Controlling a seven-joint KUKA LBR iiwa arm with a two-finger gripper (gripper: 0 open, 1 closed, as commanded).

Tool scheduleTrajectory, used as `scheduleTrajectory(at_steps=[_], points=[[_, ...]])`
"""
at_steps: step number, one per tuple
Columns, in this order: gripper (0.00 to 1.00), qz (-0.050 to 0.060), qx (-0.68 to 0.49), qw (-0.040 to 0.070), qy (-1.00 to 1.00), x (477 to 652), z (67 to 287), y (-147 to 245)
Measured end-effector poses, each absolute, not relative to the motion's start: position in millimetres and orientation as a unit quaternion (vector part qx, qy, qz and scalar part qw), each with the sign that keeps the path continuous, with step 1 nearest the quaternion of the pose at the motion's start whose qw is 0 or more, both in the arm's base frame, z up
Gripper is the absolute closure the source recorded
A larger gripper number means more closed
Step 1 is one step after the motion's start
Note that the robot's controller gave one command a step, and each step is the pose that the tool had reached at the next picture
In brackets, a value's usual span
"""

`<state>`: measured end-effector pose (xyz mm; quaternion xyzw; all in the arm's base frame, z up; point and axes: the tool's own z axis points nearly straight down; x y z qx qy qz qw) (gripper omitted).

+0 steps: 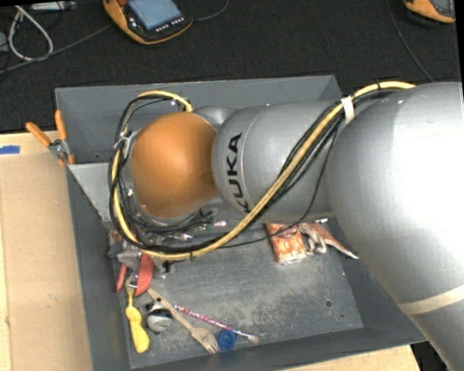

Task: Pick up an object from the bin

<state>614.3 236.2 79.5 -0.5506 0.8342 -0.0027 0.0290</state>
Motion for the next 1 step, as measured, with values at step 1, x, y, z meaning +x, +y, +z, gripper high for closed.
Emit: scheduleTrajectory(at_steps=[1], points=[[1.0, -0.001, -0.553, 0.033, 0.833, 609.4, 99.9, 235.7]])
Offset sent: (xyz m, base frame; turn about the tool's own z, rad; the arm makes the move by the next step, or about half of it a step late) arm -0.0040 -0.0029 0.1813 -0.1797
